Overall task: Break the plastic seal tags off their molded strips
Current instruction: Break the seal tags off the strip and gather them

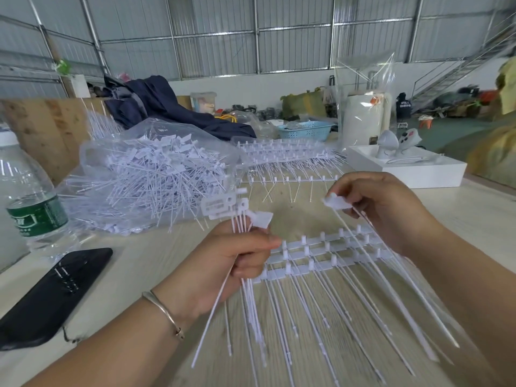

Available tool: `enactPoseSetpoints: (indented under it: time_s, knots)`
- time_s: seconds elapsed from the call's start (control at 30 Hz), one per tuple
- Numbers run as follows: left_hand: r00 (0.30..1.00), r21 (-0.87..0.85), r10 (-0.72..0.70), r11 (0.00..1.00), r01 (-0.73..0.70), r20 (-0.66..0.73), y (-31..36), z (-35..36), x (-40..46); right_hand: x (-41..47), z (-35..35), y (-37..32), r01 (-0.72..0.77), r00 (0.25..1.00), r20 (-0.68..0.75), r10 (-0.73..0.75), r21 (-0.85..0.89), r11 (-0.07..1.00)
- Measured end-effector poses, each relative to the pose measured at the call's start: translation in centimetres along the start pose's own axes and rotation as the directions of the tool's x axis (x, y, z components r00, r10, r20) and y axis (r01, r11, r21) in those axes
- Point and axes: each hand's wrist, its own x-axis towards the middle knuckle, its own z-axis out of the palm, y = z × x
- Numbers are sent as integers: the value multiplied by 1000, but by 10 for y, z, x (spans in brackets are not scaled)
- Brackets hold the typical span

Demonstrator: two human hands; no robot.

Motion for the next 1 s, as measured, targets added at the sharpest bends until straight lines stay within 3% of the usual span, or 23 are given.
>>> enactPoseSetpoints:
  time_s: [0.17, 0.3, 0.57, 0.63, 0.7, 0.8, 0.83, 0.9, 1.0]
  knots:
    - [990, 32, -98, 994, 102, -105, -6, 8, 1, -4, 12, 3, 20, 1000, -23, -21, -56, 998]
    - [980, -58, -130, 991, 123, -148, -5, 6, 3, -8, 17, -1, 116, 990, 78, -118, 29, 993]
    - [984, 86, -8, 996, 24, -176, -8, 6, 2, -18, 37, 3, 214, 954, 274, -121, -341, 915]
    - [975, 71, -10, 997, 27, -221, -11, 4, 4, -21, 39, 1, 387, 920, 277, -278, -518, 763]
    - [970, 60, -5, 998, 20, -242, -12, 3, 5, -22, 42, 0, 556, 824, 337, -455, -632, 539]
    - [962, 53, 9, 999, 6, -271, -13, 2, 6, -22, 46, 2, 626, 714, 350, -606, -707, 330]
    - [960, 47, 9, 999, 5, -280, -13, 1, 6, -21, 45, 3, 610, 718, 319, -618, -716, 339]
    - [961, 28, 4, 1000, 4, -275, -11, 0, 5, -19, 40, 3, 529, 794, 227, -563, -714, 458]
    - [973, 7, -2, 1000, 3, -232, -7, 1, 3, -16, 32, 6, 349, 929, 152, -338, -664, 662]
